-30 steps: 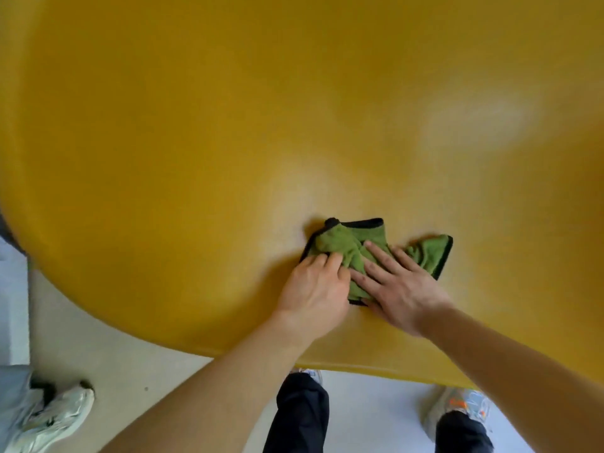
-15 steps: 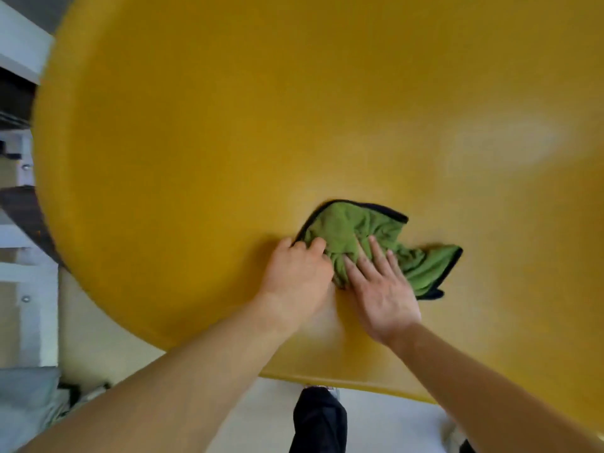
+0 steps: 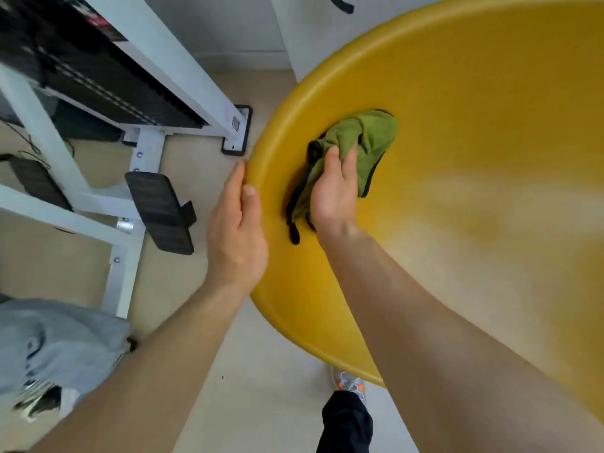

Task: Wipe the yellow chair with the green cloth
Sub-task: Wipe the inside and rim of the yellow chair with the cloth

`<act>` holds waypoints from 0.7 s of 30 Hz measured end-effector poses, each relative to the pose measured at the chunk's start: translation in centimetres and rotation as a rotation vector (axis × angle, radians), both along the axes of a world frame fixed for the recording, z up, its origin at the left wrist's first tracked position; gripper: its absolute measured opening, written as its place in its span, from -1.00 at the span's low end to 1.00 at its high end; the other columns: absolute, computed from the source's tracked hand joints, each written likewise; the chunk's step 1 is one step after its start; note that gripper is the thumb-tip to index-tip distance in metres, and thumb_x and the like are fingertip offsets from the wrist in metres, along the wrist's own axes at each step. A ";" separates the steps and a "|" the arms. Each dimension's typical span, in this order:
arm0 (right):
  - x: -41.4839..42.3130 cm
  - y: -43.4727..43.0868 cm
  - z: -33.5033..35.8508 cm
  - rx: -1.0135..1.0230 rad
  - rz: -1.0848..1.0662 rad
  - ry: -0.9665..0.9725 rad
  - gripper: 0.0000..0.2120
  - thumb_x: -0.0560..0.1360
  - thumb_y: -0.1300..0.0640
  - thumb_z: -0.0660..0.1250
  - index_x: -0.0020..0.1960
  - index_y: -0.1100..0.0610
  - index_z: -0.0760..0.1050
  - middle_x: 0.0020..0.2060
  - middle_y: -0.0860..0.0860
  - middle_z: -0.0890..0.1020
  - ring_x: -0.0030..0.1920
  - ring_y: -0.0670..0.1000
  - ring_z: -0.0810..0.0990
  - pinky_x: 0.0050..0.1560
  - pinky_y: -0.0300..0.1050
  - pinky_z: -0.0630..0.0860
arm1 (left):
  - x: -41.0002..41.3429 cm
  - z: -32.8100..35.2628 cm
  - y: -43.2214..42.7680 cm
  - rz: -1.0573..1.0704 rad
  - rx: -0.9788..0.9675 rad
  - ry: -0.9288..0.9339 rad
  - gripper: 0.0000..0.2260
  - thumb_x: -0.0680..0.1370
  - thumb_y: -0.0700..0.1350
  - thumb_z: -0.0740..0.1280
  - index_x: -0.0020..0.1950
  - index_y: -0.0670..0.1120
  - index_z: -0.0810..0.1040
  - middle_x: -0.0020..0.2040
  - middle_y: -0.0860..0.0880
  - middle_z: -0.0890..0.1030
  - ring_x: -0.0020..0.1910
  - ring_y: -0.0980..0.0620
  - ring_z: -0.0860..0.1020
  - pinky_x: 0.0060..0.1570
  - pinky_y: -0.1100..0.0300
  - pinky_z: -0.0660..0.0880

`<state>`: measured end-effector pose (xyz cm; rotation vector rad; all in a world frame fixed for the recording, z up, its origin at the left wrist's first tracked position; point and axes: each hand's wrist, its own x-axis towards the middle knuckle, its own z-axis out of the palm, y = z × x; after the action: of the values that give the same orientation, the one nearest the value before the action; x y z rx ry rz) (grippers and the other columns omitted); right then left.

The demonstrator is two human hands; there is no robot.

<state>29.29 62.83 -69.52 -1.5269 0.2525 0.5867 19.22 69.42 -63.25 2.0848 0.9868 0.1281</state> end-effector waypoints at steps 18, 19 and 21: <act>-5.9 1.6 7.8 0.162 -0.050 0.305 -0.45 0.67 -0.10 0.13 0.61 -0.01 0.12 0.51 -0.08 0.32 0.36 -0.12 0.35 0.28 -0.16 0.31 | -1.0 1.3 2.0 0.403 -0.744 -0.105 -0.70 0.70 -0.17 0.13 0.29 -0.21 0.58 0.21 -0.20 0.65 0.22 -0.12 0.61 0.31 0.00 0.48; -4.4 2.0 8.7 0.162 -0.071 0.227 -0.43 0.67 -0.13 0.12 0.62 -0.02 0.10 0.53 -0.08 0.29 0.44 -0.08 0.31 0.39 -0.11 0.28 | -0.9 1.4 2.0 0.395 -0.729 -0.101 -0.71 0.69 -0.17 0.13 0.25 -0.17 0.61 0.19 -0.18 0.66 0.20 -0.11 0.62 0.29 0.00 0.50; -1.9 2.7 9.4 0.083 -0.047 0.009 -0.43 0.67 -0.13 0.08 0.62 -0.01 0.08 0.58 -0.06 0.19 0.57 -0.03 0.13 0.56 0.01 0.10 | -0.9 1.4 2.3 0.337 -0.664 -0.042 -0.70 0.68 -0.10 0.13 0.19 -0.05 0.65 0.10 -0.07 0.71 0.11 -0.05 0.65 0.21 0.01 0.54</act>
<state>27.38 65.55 -60.08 -1.4350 0.2668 0.5607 18.28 71.75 -61.88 1.3039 1.1572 0.0087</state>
